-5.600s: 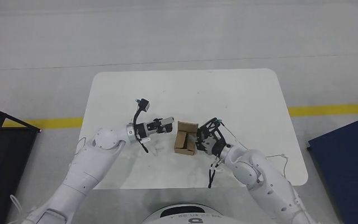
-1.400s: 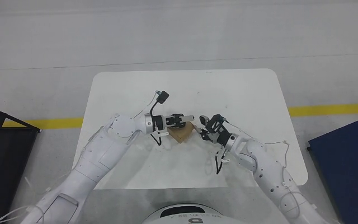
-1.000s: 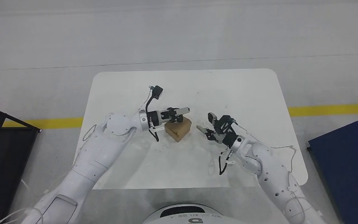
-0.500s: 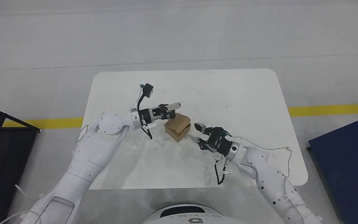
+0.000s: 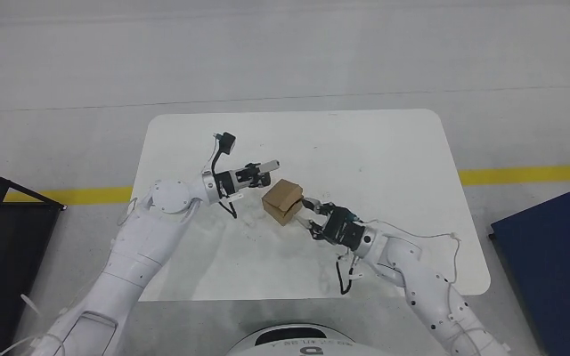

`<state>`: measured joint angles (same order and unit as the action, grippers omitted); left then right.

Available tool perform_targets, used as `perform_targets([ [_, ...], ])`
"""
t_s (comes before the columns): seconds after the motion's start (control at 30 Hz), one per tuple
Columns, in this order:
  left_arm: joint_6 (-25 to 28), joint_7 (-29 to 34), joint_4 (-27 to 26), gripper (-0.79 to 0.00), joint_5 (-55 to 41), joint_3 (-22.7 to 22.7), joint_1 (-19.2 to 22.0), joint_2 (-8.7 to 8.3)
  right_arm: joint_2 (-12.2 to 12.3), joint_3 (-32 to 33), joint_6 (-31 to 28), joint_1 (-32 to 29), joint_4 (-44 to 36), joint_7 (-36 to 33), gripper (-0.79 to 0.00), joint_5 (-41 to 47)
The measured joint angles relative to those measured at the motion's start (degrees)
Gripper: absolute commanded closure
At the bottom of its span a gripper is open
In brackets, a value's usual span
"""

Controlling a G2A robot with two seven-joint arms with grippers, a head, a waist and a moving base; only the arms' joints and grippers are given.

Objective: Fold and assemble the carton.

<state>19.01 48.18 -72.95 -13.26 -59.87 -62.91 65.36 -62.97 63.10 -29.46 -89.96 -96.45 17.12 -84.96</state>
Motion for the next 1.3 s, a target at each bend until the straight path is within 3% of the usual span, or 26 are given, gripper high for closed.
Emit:
perform_targets([
  [0.4, -0.11, 1.52, 0.74, -0.785, 1.16, 1.97, -0.03, 0.44, -1.14, -4.37, 2.37, 3.68, -0.52, -7.96, -0.329, 0.55],
  [0.7, 0.25, 1.39, 0.40, -0.785, 2.40, 1.86, -0.11, 0.41, -1.39, -4.89, 3.62, 4.00, -0.17, -8.22, -0.336, 1.02],
  [0.9, 0.94, 1.19, 0.44, -0.785, 1.09, 1.23, -0.41, 0.40, -0.93, -2.52, 3.68, 2.09, -0.55, -4.84, -0.314, 2.36],
  [0.97, 1.43, 1.53, 0.23, -0.785, -0.67, 0.84, -0.65, 0.42, -0.72, -1.42, 3.36, 1.24, -0.80, -3.44, -0.277, 3.09],
  [1.13, 2.40, 4.37, -0.43, -0.785, -9.78, -1.23, -1.35, 0.41, 0.09, 2.78, 2.19, -2.08, -1.87, 2.54, -0.086, 5.21],
  [1.3, 1.81, 6.39, -0.54, -0.785, -12.24, -1.84, -1.40, 0.34, 0.06, 2.98, 3.20, -1.67, -3.60, -0.85, 0.000, 4.93],
])
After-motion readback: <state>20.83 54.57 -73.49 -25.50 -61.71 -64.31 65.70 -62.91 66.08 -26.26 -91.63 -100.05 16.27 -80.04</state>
